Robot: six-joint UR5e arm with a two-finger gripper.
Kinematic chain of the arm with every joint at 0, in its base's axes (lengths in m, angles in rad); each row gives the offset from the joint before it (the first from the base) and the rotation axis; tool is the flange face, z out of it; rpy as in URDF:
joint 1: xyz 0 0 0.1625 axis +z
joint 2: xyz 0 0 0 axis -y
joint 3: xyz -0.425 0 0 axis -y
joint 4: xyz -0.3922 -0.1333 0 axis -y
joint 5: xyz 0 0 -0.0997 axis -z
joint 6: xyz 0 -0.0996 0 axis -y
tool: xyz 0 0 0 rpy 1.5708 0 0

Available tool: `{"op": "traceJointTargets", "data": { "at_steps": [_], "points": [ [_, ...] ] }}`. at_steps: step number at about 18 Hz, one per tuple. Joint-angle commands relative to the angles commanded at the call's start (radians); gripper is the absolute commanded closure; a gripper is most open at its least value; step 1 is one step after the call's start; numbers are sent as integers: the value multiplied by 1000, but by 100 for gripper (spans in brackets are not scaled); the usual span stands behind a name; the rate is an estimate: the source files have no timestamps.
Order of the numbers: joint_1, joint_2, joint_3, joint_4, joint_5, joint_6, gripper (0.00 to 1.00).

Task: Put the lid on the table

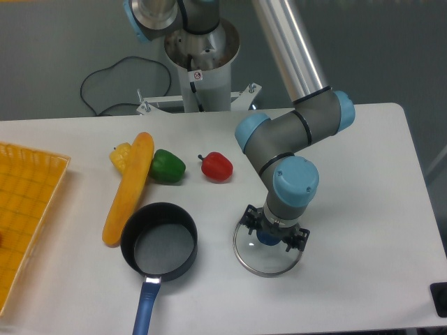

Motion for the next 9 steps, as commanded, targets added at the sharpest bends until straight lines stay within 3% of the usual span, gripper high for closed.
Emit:
{"op": "traceJointTargets", "data": {
  "at_steps": [6, 9],
  "points": [
    [-21, 49, 2, 2, 23, 142, 0],
    [-21, 84, -15, 2, 20, 150, 0]
  ]
}}
